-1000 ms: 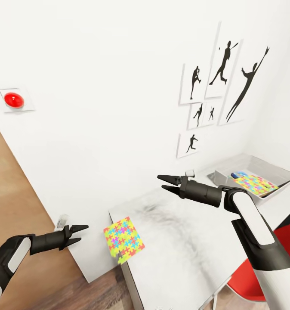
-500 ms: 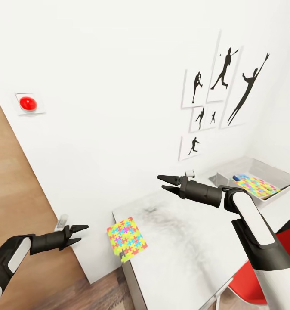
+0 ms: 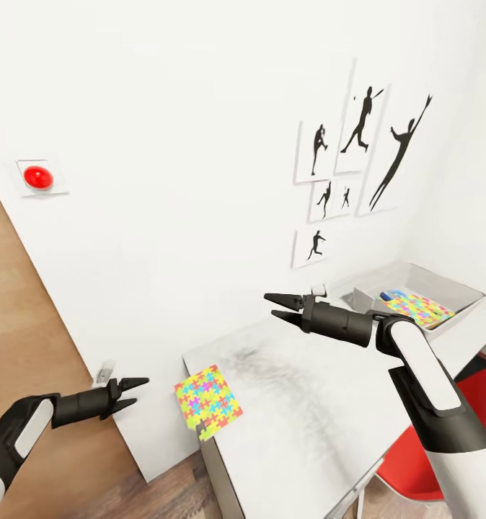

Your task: Put all the toys in the child's room - the three board games (two on the bed and one on the table), the two jigsaw puzzles on the table, and the tennis ball on the table - inside the toy box on the table in the child's room.

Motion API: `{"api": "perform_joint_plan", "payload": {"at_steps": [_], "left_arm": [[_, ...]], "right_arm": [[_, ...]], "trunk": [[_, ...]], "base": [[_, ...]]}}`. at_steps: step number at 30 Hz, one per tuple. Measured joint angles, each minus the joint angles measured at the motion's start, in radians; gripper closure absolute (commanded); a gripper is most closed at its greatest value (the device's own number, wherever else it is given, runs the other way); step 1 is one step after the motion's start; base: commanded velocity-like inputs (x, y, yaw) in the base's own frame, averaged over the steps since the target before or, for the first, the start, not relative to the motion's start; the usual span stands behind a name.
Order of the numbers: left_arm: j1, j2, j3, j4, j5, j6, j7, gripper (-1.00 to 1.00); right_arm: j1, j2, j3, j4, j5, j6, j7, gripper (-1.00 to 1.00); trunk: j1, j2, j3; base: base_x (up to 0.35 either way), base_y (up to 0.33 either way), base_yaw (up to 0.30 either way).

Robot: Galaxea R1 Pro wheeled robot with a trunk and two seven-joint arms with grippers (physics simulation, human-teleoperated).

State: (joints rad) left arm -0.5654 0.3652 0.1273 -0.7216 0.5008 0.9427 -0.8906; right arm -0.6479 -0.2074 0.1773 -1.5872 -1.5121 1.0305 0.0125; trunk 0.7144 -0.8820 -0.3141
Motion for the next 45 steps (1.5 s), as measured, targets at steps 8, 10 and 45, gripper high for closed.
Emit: {"api": "perform_joint_plan", "payload": {"at_steps": [8,10,45], "left_arm": [[0.0,0.0,0.004,0.111,0.005,-0.076,-0.022,-1.0],[0.0,0.001,0.003,0.122,0.005,-0.09,-0.032,-1.0],[0.0,0.005,0.007,0.153,-0.005,-0.106,-0.102,-1.0]], "right_arm": [[0.0,0.001,-0.001,0.0,0.0,0.0,0.001,-1.0],[0.0,0.001,-0.001,0.0,0.0,0.0,0.001,-1.0],[0.0,0.002,-0.003,-0.001,-0.001,-0.017,-0.003,-1.0]], "trunk": [[0.0,0.0,0.001],[0.004,-0.007,-0.002],[0.138,-0.252,-0.11]], "base": [[0.0,0.0,-0.012],[0.0,0.0,-0.001],[-0.017,0.0,-0.02]]}}
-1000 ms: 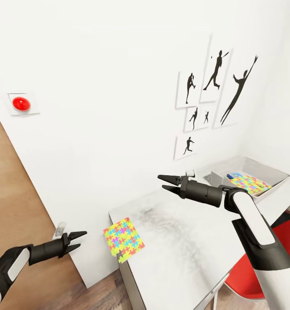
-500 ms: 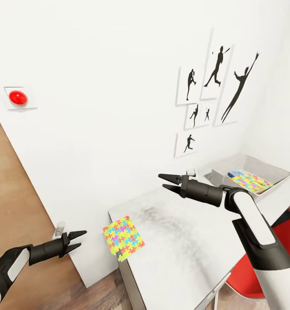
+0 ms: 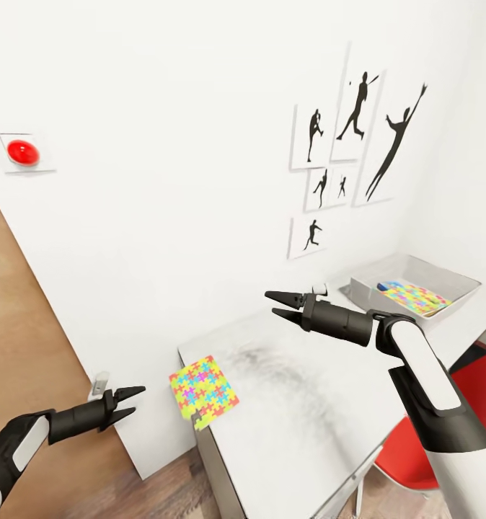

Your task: Put all the toys in the child's room - the three board games (two on the bed and one on the table), the two jigsaw puzzles on the table, and the tennis ball on the table - inside the toy box on the table in the child's room.

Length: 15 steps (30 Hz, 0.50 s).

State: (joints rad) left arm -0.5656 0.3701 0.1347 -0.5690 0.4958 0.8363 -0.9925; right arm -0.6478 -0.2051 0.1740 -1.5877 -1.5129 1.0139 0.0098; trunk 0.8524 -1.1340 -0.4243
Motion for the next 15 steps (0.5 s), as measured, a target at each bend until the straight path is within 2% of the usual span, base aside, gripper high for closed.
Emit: {"api": "perform_joint_plan", "payload": {"at_steps": [5,15], "left_arm": [[0.0,0.0,0.0,0.0,0.0,0.0,0.0,-1.0],[0.0,0.0,-0.001,0.0,-0.001,-0.018,-0.001,-1.0]], "right_arm": [[0.0,0.0,0.0,0.0,0.0,0.0,0.0,-1.0],[0.0,0.0,0.002,0.0,0.001,-0.001,-0.001,-1.0]], "trunk": [[0.019,-0.035,-0.012],[0.058,-0.105,-0.043]], "base": [[-0.005,0.0,-0.139],[0.0,0.0,-0.015]]}}
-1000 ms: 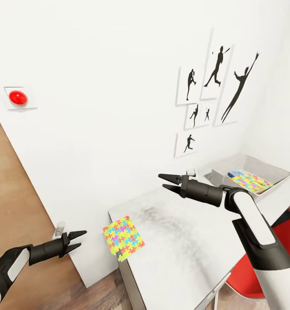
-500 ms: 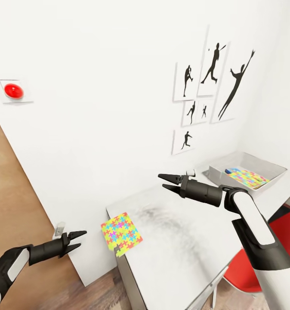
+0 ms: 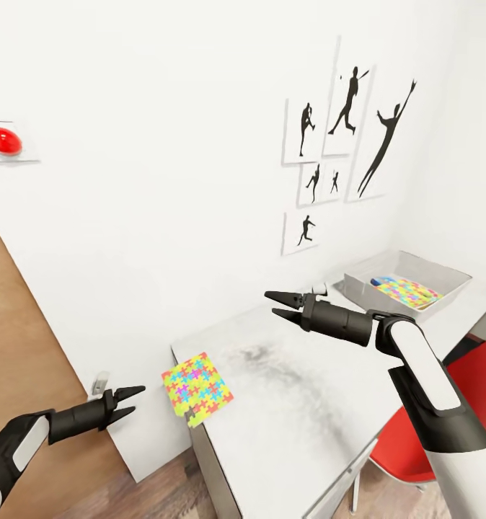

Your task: Put all the toys in the child's room - the three board games (two on the bed and one on the table), the two jigsaw puzzles on the table, and the tennis ball on the table - inside the toy box on the table in the child's room.

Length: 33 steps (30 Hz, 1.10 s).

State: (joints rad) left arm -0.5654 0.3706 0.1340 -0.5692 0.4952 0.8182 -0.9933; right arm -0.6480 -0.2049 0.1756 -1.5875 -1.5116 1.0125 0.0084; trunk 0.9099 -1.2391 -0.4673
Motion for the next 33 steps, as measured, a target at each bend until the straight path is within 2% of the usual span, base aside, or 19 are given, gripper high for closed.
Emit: {"api": "perform_joint_plan", "payload": {"at_steps": [2,26,33], "left_arm": [[0.0,0.0,0.0,0.0,0.0,-0.001,0.0,-1.0],[0.0,0.002,0.002,0.0,0.002,0.002,0.0,-1.0],[0.0,0.001,0.002,0.0,0.0,-0.001,0.001,-1.0]], "right_arm": [[0.0,0.0,0.0,0.0,0.0,0.0,0.0,-1.0],[0.0,0.0,0.0,0.0,0.001,-0.003,-0.001,-1.0],[0.0,0.0,0.0,0.0,0.001,-0.003,-0.001,-1.0]], "trunk": [[0.008,-0.014,-0.006],[0.008,-0.014,-0.006],[0.008,-0.014,-0.001]], "base": [[0.0,0.0,-0.001],[-0.046,0.032,-0.001],[-0.001,0.001,-0.144]]}}
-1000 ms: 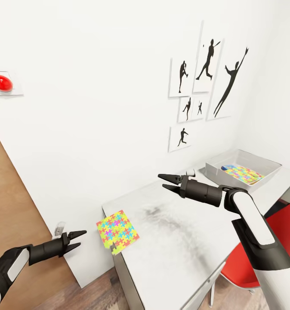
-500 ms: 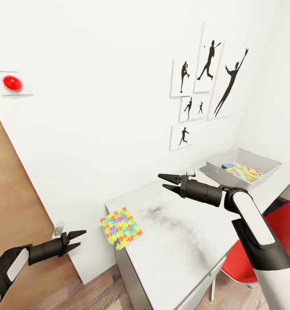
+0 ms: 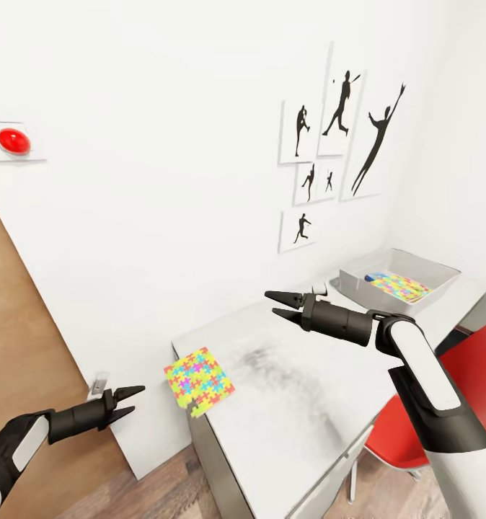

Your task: Put all the toys in the child's room - the three board games (two on the bed and one on the table), the two jigsaw puzzles on the table, and the tennis ball on the table - inside the toy box on the table in the child's room.

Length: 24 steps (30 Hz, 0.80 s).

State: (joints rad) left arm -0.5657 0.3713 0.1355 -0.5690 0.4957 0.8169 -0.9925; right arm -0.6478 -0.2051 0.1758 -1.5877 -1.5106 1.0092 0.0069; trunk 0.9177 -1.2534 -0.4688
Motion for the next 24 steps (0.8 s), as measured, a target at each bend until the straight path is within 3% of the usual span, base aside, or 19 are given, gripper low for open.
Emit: {"api": "perform_joint_plan", "payload": {"at_steps": [10,22,24], "left_arm": [[0.0,-0.009,0.002,0.0,0.0,-0.004,0.005,-1.0],[-0.012,-0.018,0.002,-0.002,0.007,-0.006,0.009,-1.0],[-0.013,-0.029,0.003,-0.009,0.009,-0.006,0.011,-1.0]], "right_arm": [[0.0,0.0,0.001,0.0,0.006,0.0,0.0,-1.0],[0.0,0.006,0.003,0.0,0.007,0.0,-0.001,-1.0],[0.0,0.011,0.002,0.0,0.007,0.0,-0.001,-1.0]], "trunk": [[0.0,0.0,0.007],[0.046,-0.084,-0.031],[0.054,-0.098,-0.037]], "base": [[0.0,0.0,-0.098],[0.0,0.0,-0.002],[0.0,0.0,0.0]]}}
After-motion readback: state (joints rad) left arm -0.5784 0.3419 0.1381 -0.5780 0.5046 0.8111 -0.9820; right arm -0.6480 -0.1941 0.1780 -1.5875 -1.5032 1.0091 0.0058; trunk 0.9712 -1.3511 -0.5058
